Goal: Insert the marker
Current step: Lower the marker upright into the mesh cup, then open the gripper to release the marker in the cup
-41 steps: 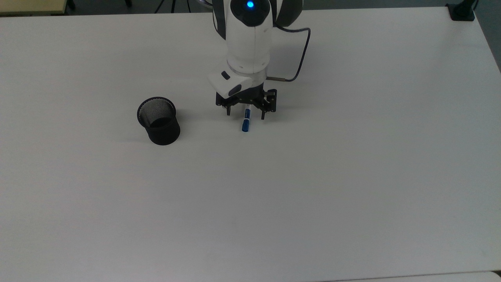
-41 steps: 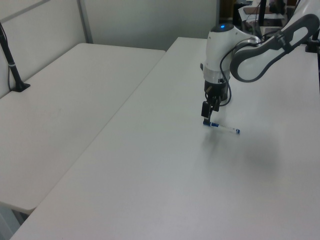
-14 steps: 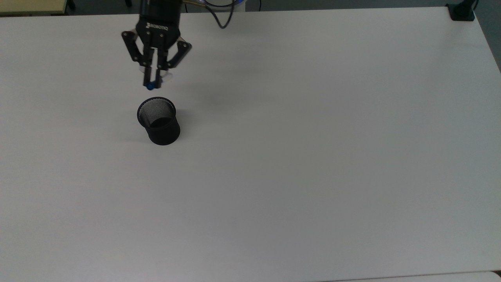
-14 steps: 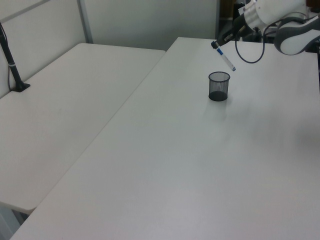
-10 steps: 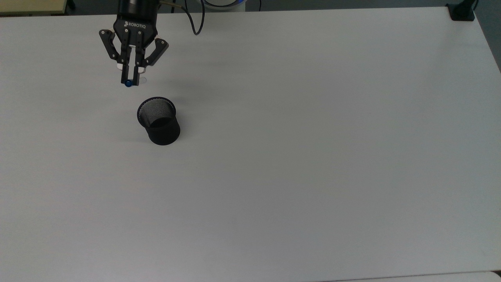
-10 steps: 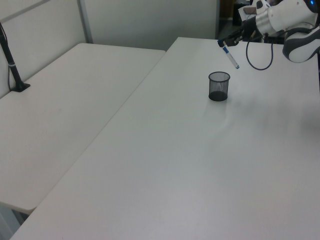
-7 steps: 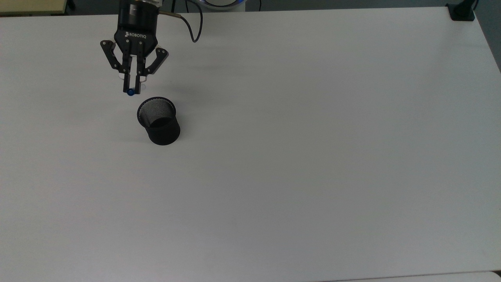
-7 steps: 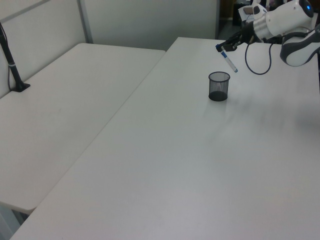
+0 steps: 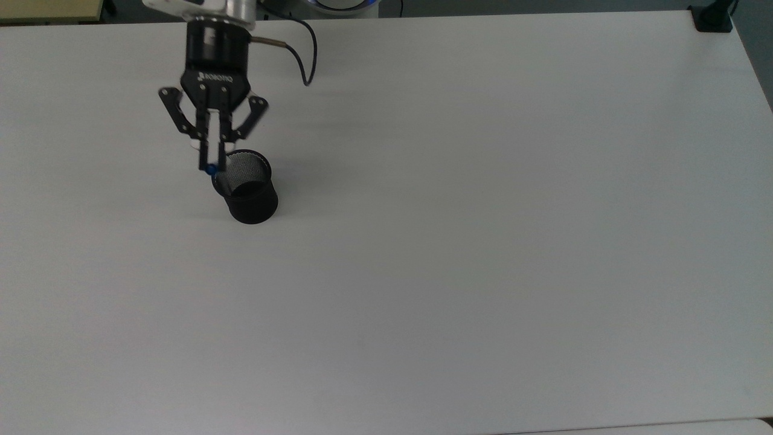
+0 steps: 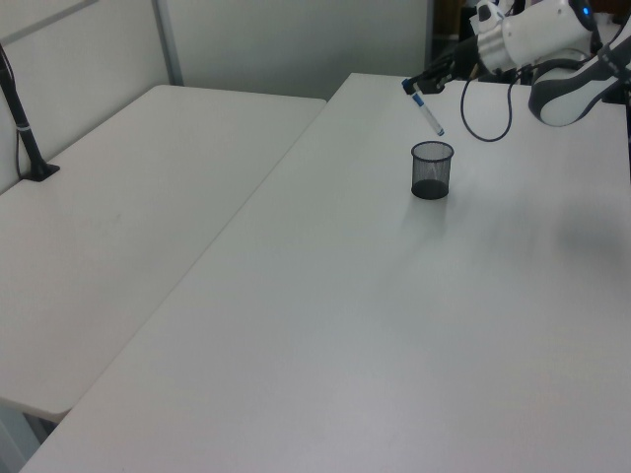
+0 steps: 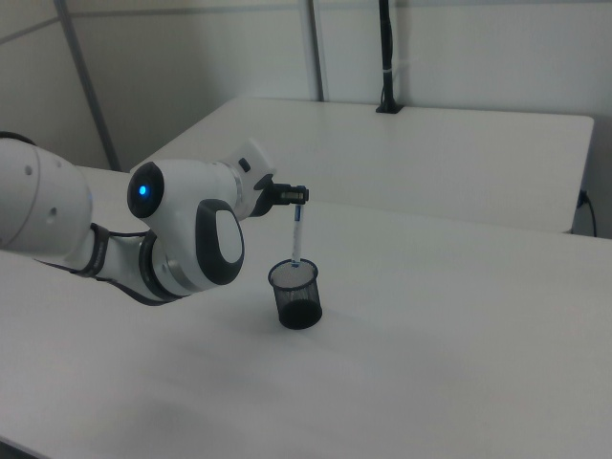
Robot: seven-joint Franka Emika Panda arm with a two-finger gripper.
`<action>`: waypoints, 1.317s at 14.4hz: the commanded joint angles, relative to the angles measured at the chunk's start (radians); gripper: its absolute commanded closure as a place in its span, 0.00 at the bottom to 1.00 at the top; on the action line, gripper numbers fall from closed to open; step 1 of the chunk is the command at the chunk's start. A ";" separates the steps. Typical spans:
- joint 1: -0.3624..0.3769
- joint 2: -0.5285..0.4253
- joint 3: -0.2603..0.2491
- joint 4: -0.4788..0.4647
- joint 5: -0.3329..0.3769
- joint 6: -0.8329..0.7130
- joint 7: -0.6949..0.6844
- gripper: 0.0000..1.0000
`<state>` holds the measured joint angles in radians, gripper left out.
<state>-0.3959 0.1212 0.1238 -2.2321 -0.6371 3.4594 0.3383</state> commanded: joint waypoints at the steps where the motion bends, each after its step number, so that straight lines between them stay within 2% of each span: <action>1: 0.052 0.095 -0.007 0.083 0.013 0.024 0.057 1.00; 6: 0.040 0.089 -0.007 0.049 -0.006 0.024 0.048 1.00; 12: -0.034 0.035 -0.007 -0.015 -0.196 -0.003 0.045 1.00; 14: -0.034 0.038 -0.007 -0.015 -0.197 -0.005 0.047 1.00; 16: -0.034 0.040 -0.007 -0.017 -0.197 -0.006 0.051 0.84; 17: -0.034 0.043 -0.007 -0.015 -0.197 -0.006 0.062 0.71; 19: -0.034 0.038 -0.007 -0.015 -0.197 -0.006 0.122 0.60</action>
<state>-0.4300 0.1959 0.1206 -2.2198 -0.8126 3.4591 0.3851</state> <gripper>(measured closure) 0.696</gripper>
